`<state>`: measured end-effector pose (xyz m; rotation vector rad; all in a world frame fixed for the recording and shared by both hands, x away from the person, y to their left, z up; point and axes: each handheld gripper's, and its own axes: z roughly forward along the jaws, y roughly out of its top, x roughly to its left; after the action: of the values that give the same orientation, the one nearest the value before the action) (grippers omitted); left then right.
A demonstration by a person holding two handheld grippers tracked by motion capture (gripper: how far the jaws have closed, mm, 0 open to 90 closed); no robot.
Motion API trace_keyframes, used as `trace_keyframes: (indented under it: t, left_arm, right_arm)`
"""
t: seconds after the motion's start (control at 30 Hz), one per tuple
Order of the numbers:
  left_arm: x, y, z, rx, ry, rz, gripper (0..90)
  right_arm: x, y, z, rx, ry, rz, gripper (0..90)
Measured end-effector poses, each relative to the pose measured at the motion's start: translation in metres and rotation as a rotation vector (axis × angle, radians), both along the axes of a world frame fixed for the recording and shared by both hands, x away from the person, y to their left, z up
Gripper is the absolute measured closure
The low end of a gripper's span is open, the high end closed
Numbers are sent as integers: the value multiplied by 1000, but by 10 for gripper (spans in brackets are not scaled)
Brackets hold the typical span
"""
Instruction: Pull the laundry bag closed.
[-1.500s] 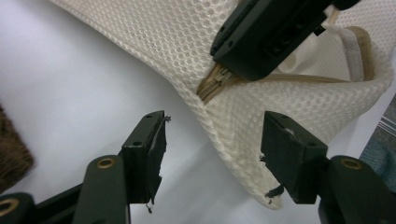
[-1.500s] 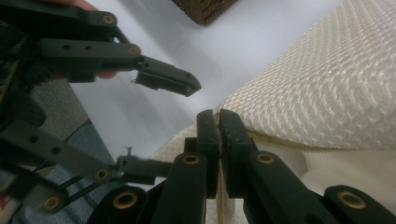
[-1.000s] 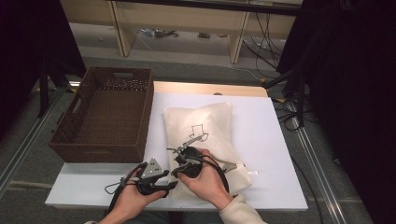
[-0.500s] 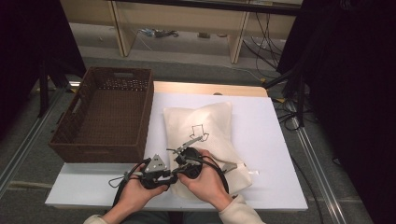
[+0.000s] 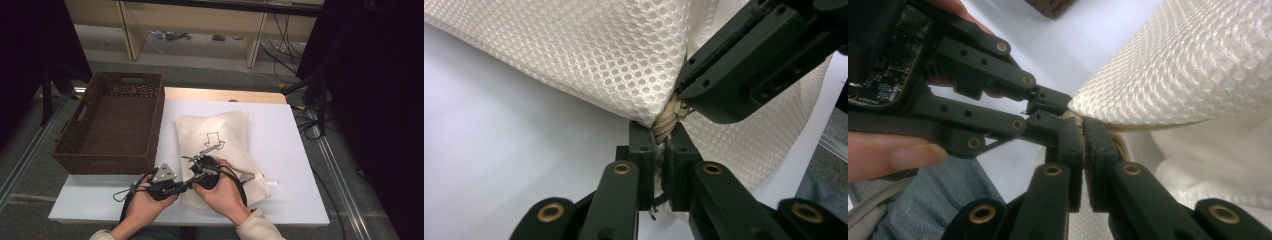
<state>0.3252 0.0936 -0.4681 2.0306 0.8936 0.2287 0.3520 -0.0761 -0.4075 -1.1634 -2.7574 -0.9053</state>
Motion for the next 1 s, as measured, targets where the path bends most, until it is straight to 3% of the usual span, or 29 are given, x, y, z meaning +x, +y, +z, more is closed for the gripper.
trace_keyframes:
  t: [0.03,0.1,0.13,0.17,0.23,0.27,0.3,0.33,0.4,0.43,0.47,0.57,0.63,0.7,0.73,0.77,0.8,0.87,0.9,1.0]
  left_arm:
    - [0,1,1,11,13,-13,843]
    - [0,0,0,-1,-2,4,844]
    - [0,1,1,16,5,0,844]
    - [-1,1,1,-3,4,18,845]
    - [0,3,2,-4,29,8,844]
    - [0,3,2,-1,12,16,844]
    - [-1,1,1,-25,12,24,844]
    - [0,2,2,4,2,10,844]
    - [0,1,1,-11,2,10,843]
    - [0,3,2,9,3,1,843]
    - [0,3,2,9,3,1,843]
    - [0,3,0,0,8,7,842]
    - [0,3,0,-3,10,9,842]
    - [-1,3,1,-1,14,14,842]
    - [0,4,2,7,10,15,842]
    - [0,3,2,-14,10,20,842]
    - [3,5,2,4,-37,5,843]
    - [2,6,3,1,14,0,842]
    - [3,6,3,5,-12,0,842]
    - [1,4,3,-31,-5,26,843]
  right_arm:
    - [0,0,0,-2,-1,-3,885]
    - [-1,0,0,-6,9,-20,886]
    - [-1,0,0,-8,6,-20,886]
    - [-1,0,0,-20,0,-29,886]
    - [2,-5,-1,-74,-37,-38,886]
    - [3,-6,-1,-65,-24,-39,886]
    - [1,-4,0,-24,-7,-41,886]
    - [1,-4,1,-26,-5,-42,886]
    - [1,-4,1,-30,-3,-42,886]
    - [1,-4,0,-33,0,-45,885]
    - [2,-5,0,-53,-13,-42,886]
    - [2,-4,-1,-51,-16,-32,886]
    - [1,-4,-1,-32,12,-41,886]
    - [3,-5,-2,-52,-15,-24,886]
    - [2,-5,-1,-56,6,-47,886]
    - [2,-5,-1,-59,-4,-44,886]
    - [1,-5,0,-42,6,-50,886]
    - [1,-5,0,-37,25,-65,886]
    - [1,-5,0,-37,27,-67,886]
    - [2,-6,0,-42,12,-52,886]
